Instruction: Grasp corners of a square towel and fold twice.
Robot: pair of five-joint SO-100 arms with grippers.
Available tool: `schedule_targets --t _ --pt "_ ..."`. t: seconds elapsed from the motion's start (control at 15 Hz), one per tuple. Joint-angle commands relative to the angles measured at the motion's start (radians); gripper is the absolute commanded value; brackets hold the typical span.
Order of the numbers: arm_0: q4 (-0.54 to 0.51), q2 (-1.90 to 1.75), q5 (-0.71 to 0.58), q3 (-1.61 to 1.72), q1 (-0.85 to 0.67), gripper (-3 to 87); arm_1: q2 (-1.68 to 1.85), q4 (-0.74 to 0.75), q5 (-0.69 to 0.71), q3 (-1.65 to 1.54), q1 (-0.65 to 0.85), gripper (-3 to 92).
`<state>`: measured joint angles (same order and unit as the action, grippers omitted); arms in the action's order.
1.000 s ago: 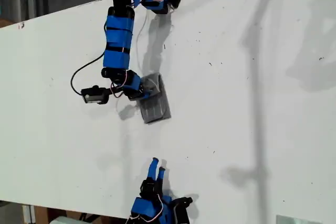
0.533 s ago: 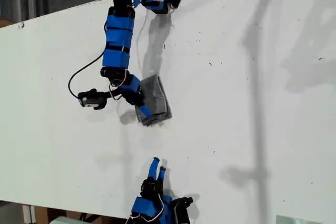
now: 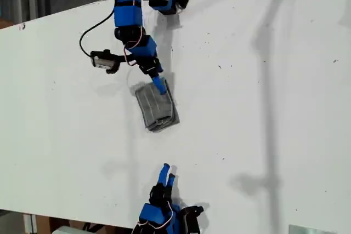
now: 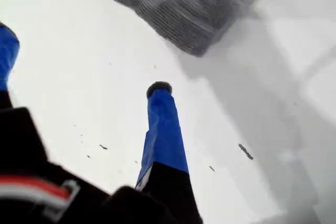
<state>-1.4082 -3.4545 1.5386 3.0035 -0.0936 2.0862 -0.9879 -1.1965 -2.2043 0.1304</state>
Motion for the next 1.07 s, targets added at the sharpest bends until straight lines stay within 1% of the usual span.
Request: schedule_targets --t 0.0,0.2,0.27,0.33,0.4,0.47,0.53,0.6,0.67,0.73,0.8,0.87,0.93,1.0 --pt "0.023 -0.008 -0.038 -0.003 -0.02 25.6 0.135 0.064 -0.077 -0.16 -0.02 45.4" --pt "0.032 -0.009 -0.084 0.003 -0.02 25.0 0.322 0.095 -0.215 -0.351 -0.092 44.2" --pt "0.041 -0.011 -0.091 0.009 -0.018 24.7 0.382 0.109 -0.235 -0.39 -0.121 46.8" --pt "0.06 -0.011 -0.095 0.026 -0.015 24.7 0.417 0.11 -0.25 -0.414 -0.135 45.1" --pt "0.066 -0.011 -0.061 0.074 -0.02 24.5 0.453 0.114 -0.259 -0.446 -0.149 36.5" --pt "0.091 -0.009 -0.084 0.107 -0.017 24.3 0.505 0.11 -0.27 -0.491 -0.16 28.7" --pt "0.081 -0.011 -0.097 0.103 -0.006 24.2 0.578 0.075 -0.301 -0.54 -0.175 25.8" --pt "0.081 -0.011 -0.091 0.103 -0.006 24.1 0.672 0.023 -0.345 -0.597 -0.196 25.5" --pt "0.089 -0.011 -0.179 0.106 -0.014 24.1 0.804 -0.078 -0.44 -0.655 -0.219 25.5" --pt "0.097 -0.011 -0.307 0.112 -0.015 23.9 0.973 -0.241 -0.557 -0.695 -0.247 25.4" --pt "0.098 -0.011 -0.33 0.112 -0.006 23.4 1.207 -0.379 -0.563 -0.716 -0.287 25.8" --pt "0.098 -0.011 -0.321 0.114 0.009 22.8 1.181 -0.388 -0.541 -0.681 -0.295 25.1" --pt "0.098 -0.011 -0.356 0.114 0.014 22.0 1.203 -0.388 -0.552 -0.696 -0.342 25.1" --pt "0.1 -0.011 -0.423 0.114 0.009 21.4 1.203 -0.4 -0.495 -0.69 -0.373 24.3"
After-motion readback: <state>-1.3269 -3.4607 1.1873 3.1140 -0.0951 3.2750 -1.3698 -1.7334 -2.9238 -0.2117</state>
